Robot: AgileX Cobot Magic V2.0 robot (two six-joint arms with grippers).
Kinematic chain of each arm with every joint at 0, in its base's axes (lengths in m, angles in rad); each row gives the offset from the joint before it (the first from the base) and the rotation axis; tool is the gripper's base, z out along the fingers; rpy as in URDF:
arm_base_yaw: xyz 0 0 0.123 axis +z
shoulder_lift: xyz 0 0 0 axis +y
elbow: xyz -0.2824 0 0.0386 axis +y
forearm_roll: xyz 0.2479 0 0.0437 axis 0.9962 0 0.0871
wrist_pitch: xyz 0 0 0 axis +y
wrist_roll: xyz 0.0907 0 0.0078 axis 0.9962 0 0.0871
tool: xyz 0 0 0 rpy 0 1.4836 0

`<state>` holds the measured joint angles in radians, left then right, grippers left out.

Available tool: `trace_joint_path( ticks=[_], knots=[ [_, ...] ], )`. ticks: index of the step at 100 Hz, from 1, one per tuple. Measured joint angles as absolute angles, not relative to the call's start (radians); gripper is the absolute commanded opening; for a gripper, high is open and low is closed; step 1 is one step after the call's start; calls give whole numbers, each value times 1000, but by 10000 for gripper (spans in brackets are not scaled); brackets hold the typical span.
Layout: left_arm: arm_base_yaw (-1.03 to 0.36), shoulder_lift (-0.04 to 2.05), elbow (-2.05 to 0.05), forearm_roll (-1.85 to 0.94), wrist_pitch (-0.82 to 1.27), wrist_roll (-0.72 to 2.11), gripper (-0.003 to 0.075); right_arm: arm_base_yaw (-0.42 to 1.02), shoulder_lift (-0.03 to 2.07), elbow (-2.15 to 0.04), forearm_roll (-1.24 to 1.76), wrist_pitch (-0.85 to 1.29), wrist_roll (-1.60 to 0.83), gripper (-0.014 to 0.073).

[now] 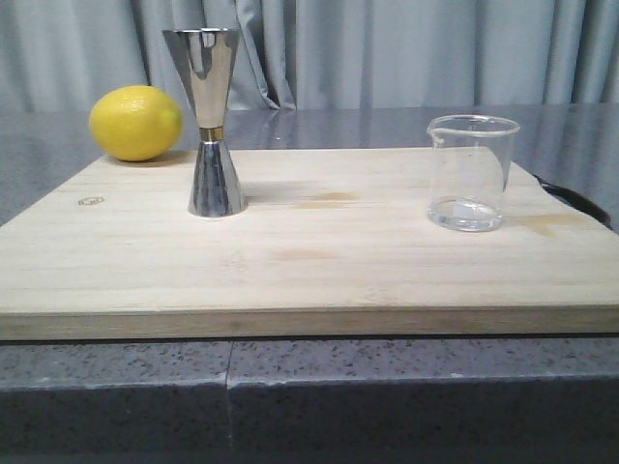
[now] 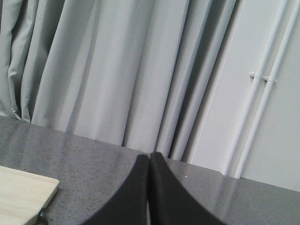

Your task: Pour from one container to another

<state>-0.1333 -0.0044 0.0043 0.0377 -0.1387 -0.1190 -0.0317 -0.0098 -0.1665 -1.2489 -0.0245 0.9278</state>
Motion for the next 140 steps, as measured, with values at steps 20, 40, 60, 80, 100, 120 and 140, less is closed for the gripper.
trace_joint_path(
  ticks=[20, 40, 60, 80, 100, 120, 140],
  knots=[
    [-133, -4, 4, 59, -123, -121, -19, -32, -10, -166, -1249, -25, 928, -73],
    [-133, -4, 4, 61, -117, -121, -19, -32, -10, -166, -1249, -25, 928, -73],
    [-133, -4, 4, 61, -110, -121, -19, -32, -10, -166, -1249, -25, 928, -73],
    [-133, -4, 4, 61, -108, -121, -19, -32, -10, -166, -1249, -25, 928, -73],
    [-133, -4, 4, 61, -108, -121, -19, -32, -10, -166, -1249, -25, 928, -73],
    [-133, -4, 4, 61, -108, -121, -19, -32, -10, -159, -1249, -25, 928, -73],
    [-133, -4, 4, 61, -108, -121, -19, -32, -10, -97, -1079, -11, 928, -73]
  ],
)
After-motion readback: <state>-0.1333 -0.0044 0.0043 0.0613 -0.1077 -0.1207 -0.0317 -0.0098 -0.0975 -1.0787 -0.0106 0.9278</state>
